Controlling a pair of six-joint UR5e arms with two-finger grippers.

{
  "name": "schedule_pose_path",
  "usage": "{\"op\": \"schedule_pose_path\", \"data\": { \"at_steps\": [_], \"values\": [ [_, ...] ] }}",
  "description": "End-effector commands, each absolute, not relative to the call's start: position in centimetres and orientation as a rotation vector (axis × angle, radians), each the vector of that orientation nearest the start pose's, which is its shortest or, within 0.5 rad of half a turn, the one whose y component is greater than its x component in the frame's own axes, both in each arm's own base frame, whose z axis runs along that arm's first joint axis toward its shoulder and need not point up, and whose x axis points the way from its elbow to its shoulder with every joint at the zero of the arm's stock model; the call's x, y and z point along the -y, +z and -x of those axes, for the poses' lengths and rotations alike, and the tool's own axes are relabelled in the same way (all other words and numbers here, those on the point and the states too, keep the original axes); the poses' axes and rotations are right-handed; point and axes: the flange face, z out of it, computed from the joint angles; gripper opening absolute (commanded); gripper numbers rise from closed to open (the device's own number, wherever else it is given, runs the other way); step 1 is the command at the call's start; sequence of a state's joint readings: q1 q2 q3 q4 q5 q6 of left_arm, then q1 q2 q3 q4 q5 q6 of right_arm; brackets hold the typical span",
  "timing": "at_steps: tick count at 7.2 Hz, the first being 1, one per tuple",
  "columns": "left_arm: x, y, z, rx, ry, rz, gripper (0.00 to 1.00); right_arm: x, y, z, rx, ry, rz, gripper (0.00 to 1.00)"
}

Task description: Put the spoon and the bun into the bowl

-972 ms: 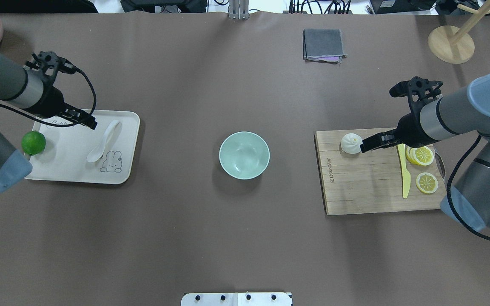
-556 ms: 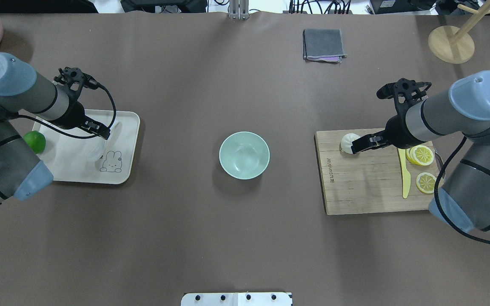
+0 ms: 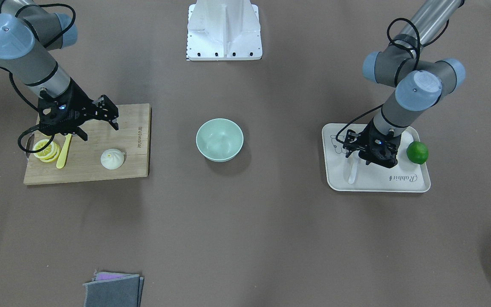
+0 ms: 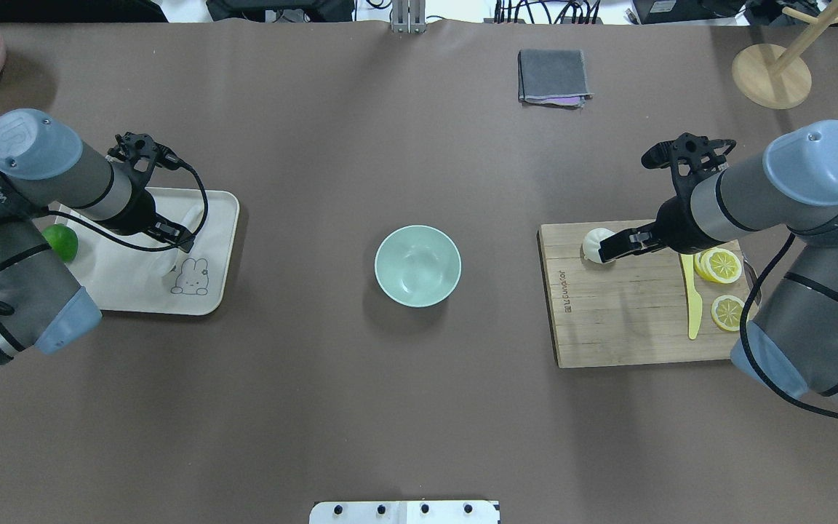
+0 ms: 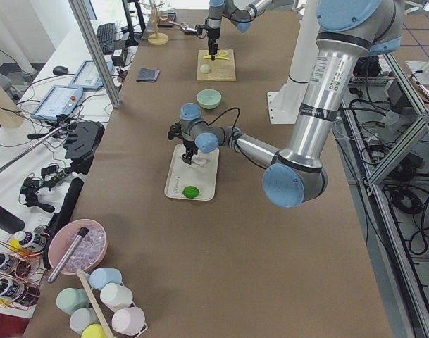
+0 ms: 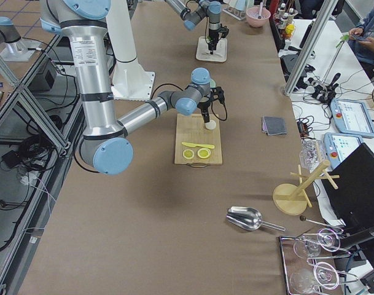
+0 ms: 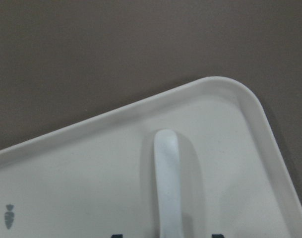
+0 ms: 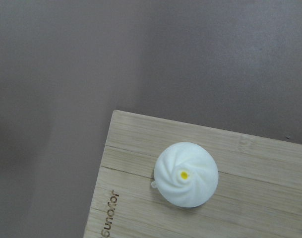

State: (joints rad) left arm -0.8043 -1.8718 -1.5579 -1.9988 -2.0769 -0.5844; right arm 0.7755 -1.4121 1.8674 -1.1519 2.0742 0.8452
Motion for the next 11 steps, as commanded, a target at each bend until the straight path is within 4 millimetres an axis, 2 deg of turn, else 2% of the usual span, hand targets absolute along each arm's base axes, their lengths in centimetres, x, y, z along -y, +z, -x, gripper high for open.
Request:
{"op": "schedule_pose_path", "data": {
  "at_steps": [1,2,3,5,7,9,10,11],
  "values": [
    [52.1,45.5,-38.8,-0.82,0.357,-0.241,0.48,44.7,39.0,33.2,0.938,-0.168,-0.246,0.9],
    [52.7,45.1,-39.4,-0.822,0.358,-0.243,0.16,44.7,39.1,33.2,0.936,-0.167,-0.246,0.9],
    [52.7,45.0,-39.4,-0.825,0.359,-0.243,0.0,44.7,39.1,33.2,0.936,-0.169,-0.247,0.9],
    [52.6,44.7,-39.4,-0.828,0.36,-0.248,0.0,44.7,39.1,33.2,0.936,-0.169,-0.247,0.9],
    [52.4,42.3,-39.0,-0.858,0.343,-0.272,0.0,44.7,39.1,33.4,0.935,-0.169,-0.247,0.9],
    [53.4,35.0,-40.9,-0.952,0.21,-0.268,0.0,44.3,39.8,35.0,0.895,-0.179,-0.271,0.88],
    [51.7,30.6,-44.8,-1.011,0.171,-0.234,0.0,44.4,39.8,35.8,0.886,-0.182,-0.28,0.87],
    [50.0,27.4,-48.3,-1.043,0.134,-0.213,0.0,44.5,40.3,36.4,0.869,-0.182,-0.283,0.83]
  ]
}}
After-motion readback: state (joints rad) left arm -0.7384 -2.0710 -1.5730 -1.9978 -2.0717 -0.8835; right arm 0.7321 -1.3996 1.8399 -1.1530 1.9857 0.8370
